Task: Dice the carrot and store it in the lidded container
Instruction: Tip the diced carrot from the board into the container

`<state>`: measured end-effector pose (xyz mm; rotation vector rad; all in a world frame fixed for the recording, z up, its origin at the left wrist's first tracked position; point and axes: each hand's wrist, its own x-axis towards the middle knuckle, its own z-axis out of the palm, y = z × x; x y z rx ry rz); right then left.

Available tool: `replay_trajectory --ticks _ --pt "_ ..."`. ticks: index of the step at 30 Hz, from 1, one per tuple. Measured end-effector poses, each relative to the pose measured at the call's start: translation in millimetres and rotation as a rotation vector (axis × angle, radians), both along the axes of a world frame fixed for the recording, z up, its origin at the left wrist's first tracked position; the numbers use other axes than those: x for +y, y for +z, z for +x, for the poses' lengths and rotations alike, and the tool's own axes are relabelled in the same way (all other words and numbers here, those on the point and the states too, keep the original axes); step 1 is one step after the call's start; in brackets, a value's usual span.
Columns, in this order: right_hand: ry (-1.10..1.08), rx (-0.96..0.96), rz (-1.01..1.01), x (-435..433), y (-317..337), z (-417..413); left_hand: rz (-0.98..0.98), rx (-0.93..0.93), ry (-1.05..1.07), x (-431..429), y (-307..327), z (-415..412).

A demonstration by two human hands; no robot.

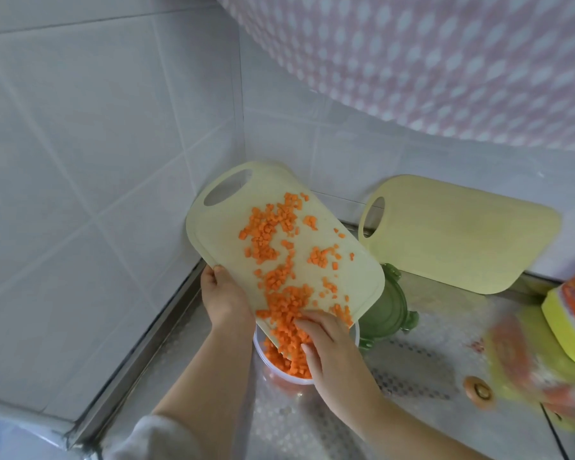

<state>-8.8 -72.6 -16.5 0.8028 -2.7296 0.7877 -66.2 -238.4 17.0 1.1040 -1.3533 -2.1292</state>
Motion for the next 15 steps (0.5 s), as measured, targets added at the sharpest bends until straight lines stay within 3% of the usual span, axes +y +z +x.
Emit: replay_trajectory --ticks 7,15 --pt "0.029 0.057 -0.209 6 51 -65 0.033 -0.008 -0.003 1 2 1" --pt "0.083 0.041 -0.015 3 30 -112 0.078 0.012 -0.003 -1 -2 -3"
